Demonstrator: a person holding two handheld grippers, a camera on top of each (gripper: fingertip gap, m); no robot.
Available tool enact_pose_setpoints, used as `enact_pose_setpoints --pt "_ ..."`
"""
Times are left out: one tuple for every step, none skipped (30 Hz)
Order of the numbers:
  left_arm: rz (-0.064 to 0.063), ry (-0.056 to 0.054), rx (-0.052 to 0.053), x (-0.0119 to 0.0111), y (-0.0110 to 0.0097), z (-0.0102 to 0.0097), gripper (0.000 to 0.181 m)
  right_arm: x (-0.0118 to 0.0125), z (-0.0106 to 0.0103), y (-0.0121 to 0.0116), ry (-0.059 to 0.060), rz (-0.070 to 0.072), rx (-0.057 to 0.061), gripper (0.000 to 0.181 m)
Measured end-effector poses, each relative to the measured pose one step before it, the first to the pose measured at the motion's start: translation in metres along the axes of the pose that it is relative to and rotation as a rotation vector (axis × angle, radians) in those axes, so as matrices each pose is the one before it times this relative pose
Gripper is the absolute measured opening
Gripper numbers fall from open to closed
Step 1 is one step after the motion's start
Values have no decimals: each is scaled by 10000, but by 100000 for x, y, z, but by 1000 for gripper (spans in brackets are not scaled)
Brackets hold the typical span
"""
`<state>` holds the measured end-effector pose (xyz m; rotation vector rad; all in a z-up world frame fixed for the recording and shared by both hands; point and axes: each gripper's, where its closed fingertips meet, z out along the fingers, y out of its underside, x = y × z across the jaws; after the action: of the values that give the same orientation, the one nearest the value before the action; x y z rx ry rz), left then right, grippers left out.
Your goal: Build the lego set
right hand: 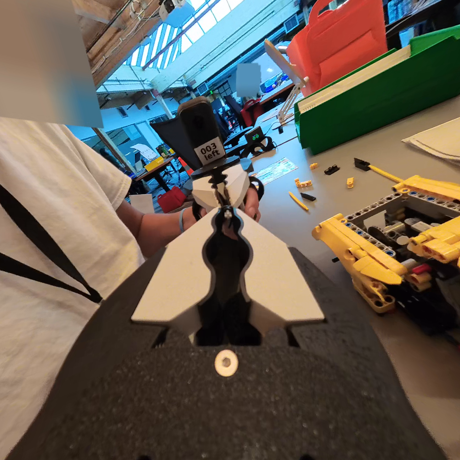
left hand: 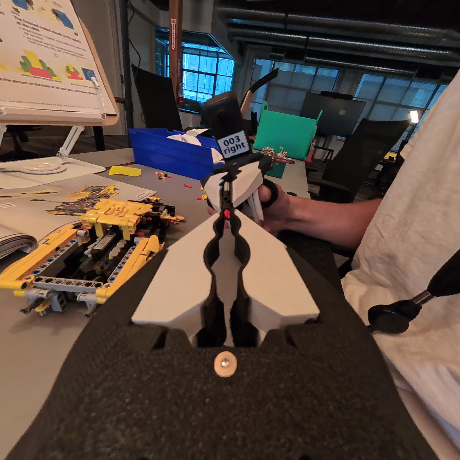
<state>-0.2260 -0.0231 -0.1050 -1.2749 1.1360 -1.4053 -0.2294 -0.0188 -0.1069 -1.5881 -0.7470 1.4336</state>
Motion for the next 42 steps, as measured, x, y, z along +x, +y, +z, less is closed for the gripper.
enact_pose_setpoints --pt "61 12 -16 72 21 36 4 -34 -44 36 16 -57 -62 6" --pt "18 24 -4 59 14 19 4 -27 -24 25 15 -61 8 6" --pt "-5 54 4 72 -18 -17 4 -81 3 -6 -58 74 25 6" --pt "24 36 -22 46 13 -14 4 -35 3 28 -49 98 -19 6" --pt "116 43 -32 137 9 -29 4 -92 11 42 -34 -19 -48 6" --pt "140 102 10 227 -49 -57 3 -254 24 41 -84 -106 -36 6" --pt "100 102 14 236 -60 -54 3 -235 35 19 -91 -63 -20 6" --pt "63 76 14 170 -37 -39 3 -186 19 10 -125 19 1 6" --pt "6 53 -5 79 9 -3 3 -103 -1 42 -111 88 -1 6" --pt "19 2 0 22 -25 15 3 -2 -21 -48 15 -28 17 6" --pt "23 36 9 78 -28 -8 3 -78 -4 -25 -8 -70 12 6" --pt "18 45 -21 73 12 -22 3 -100 27 79 -89 65 -41 6" --pt "25 -2 -22 28 27 1 3 23 -5 12 -15 39 -3 6" --pt "-19 33 -35 35 57 2 3 -12 -1 88 -1 -15 -53 6" --pt "17 34 -22 67 14 -11 3 -56 7 61 2 -45 -49 6" --pt "63 -15 -16 29 2 -18 3 -36 21 -23 29 -90 -28 6" --pt "-13 -1 -50 -8 99 -8 3 48 12 112 43 -73 -104 6" --pt "-54 21 -28 -9 52 20 3 77 -6 91 14 -8 -91 6" --pt "-54 34 59 30 -100 14 3 -84 -18 -134 -79 22 49 6" --pt "-135 50 60 -16 -77 17 3 -11 9 -81 -34 20 31 6" --pt "-235 31 1 -140 43 41 3 141 -20 32 35 83 -6 6" --pt "-153 -118 -73 -321 109 81 4 388 -76 91 220 12 -58 6" --pt "90 -178 -64 -206 52 128 4 222 -109 -48 154 -87 -2 6" --pt "237 -164 -3 -100 -40 140 4 93 -107 -117 60 -10 -4 6" --pt "254 -191 -34 -201 -10 147 4 209 -114 -94 83 57 -12 6" --pt "333 -246 -111 -323 10 196 4 388 -175 -93 136 126 -20 7" --pt "504 -320 -185 -455 -3 265 4 522 -304 -217 188 203 20 8" --pt "673 -389 -221 -585 -52 357 4 493 -435 -419 173 221 139 11" --pt "760 -305 -216 -482 -137 429 4 368 -525 -524 94 187 182 16" --pt "804 -292 -175 -484 -240 485 4 259 -622 -544 50 116 177 18" --pt "879 -379 -98 -600 -331 502 4 340 -669 -566 121 44 204 20" --pt "884 -193 -78 -362 -277 536 3 298 -666 -518 97 -21 176 20" --pt "839 -58 -135 -229 -135 599 3 230 -659 -518 63 -12 193 20" --pt "798 -80 -118 -301 -146 617 4 232 -612 -547 75 21 261 21" --pt "768 -93 -22 -345 -265 598 4 173 -545 -531 41 27 284 22" --pt "801 -129 -13 -457 -215 596 4 79 -491 -486 -13 31 305 23" --pt "839 -136 -113 -514 -5 652 4 69 -419 -421 -14 75 315 23" --pt "787 -27 -164 -367 185 707 4 68 -358 -340 -3 119 278 24" --pt "676 -111 -90 -477 144 731 4 47 -337 -299 -13 140 263 26" --pt "588 -273 37 -657 22 697 4 -6 -345 -353 -48 143 288 27" --pt "508 -230 106 -518 -31 713 3 118 -370 -407 30 142 301 27" --pt "505 -184 85 -330 4 717 3 313 -396 -423 145 91 296 27"
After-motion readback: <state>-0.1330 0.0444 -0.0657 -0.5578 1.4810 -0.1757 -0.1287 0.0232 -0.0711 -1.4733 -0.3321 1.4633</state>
